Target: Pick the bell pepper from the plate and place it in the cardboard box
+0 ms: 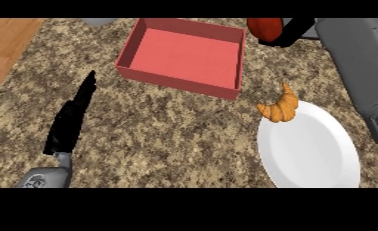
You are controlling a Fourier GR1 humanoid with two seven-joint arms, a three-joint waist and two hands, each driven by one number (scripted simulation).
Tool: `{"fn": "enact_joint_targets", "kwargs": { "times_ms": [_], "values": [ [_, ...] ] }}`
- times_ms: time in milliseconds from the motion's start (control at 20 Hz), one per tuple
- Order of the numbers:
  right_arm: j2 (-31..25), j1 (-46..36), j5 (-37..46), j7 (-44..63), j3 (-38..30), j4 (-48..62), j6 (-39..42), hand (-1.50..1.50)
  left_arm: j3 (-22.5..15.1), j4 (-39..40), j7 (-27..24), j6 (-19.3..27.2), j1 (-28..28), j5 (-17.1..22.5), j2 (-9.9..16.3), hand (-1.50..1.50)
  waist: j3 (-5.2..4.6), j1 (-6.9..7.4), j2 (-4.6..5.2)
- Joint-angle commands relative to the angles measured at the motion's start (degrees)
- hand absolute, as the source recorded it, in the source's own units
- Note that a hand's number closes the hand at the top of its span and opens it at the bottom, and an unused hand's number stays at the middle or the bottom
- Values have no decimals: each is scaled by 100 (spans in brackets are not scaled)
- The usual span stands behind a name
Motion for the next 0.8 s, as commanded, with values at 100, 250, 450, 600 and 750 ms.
{"fn": "enact_joint_targets", "kwargs": {
  "times_ms": [100, 250, 450, 600, 750],
  "values": [
    [651, -957, 224, -38, 31, 1088, -203, 150, 86, -75, 138, 56, 103, -7, -10, 0, -5, -152, -40],
    [968, -1541, 297, 492, -14, 1401, -383, 150, 53, -261, -94, -30, 389, 37, 23, 0, -9, -45, -31],
    [1353, -1658, 518, 479, 107, 1770, -614, 150, 140, -143, 90, -22, 110, 1, 65, 0, -9, -186, -45],
    [1910, -1620, 673, 640, 209, 2051, -1081, 150, 125, 102, -356, 3, 241, 5, -20, 0, -16, -96, 5],
    [2128, -1789, 753, 800, 223, 2288, -1135, 150, 192, -91, -84, -30, 208, -6, 93, 0, -12, -116, -13]
  ]
}}
